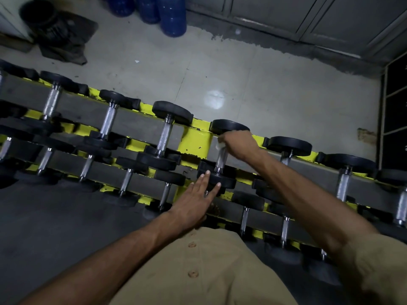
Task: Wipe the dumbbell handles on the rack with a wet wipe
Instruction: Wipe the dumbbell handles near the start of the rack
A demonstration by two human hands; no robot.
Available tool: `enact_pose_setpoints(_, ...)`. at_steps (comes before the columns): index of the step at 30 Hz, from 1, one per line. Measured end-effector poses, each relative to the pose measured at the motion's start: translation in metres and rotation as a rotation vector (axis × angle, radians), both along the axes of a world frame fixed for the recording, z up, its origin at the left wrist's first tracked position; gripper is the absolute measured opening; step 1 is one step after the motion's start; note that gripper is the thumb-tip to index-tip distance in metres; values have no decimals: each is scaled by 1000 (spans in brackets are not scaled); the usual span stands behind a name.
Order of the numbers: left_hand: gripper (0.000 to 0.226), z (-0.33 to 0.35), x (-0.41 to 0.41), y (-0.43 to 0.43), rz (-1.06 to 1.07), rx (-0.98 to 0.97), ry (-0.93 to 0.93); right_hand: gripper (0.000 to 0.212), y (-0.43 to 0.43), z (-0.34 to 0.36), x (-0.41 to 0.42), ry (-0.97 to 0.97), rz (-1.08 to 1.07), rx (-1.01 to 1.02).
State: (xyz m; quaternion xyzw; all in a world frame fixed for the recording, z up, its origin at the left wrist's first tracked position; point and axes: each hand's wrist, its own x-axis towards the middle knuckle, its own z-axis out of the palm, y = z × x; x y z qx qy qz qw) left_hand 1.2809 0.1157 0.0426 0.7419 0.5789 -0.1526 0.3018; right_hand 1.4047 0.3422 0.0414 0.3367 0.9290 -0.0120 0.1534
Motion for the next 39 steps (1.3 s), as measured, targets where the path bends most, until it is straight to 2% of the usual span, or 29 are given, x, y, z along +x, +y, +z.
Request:
enact_pose_setpoints(2,105,0,1,-1,0,0,4,19,-11,-4,-9,-51,-1,19)
enact_pose_setpoints(5,106,-1,3,-2,13,10,-2,21,-45,-6,-36,-306,167,-188)
enact_pose_setpoints(7,106,-1,2,-2,12,11,0,21,-34,2,-49,-375,174,-133)
enact_pose_setpoints(11,103,-1,3,-2,15,10,-8,24,-16,11,-52,-296,89,46)
enact_pose_setpoints(21,104,-2,-1,0,-11,18,-28,15,-25,0,-20,-53,-8,30)
enact_pose_setpoints(26,104,-2,-5,0,-24,11,-31,31,-46,-14,-19,-169,151,-271)
enact_pose_setpoints(28,105,-1,-6,0,-30,7,-36,29,-33,-5,-20,-159,159,-253)
enact_pose_setpoints(32,103,3,-9,1,-45,11,-34,23,-4,8,-10,-34,47,37)
enact_pose_setpoints(34,103,3,-10,1,-47,6,-43,23,-20,5,-7,-43,115,-37)
enact_pose_setpoints(36,104,3,-11,2,-50,6,-47,26,-44,4,-10,-132,225,-229)
enact_pose_setpoints(37,104,3,-12,1,-55,4,-48,27,-45,4,-11,-161,268,-254)
enact_pose_setpoints(39,104,3,-14,1,-67,5,-52,28,-31,9,-14,-155,225,-145)
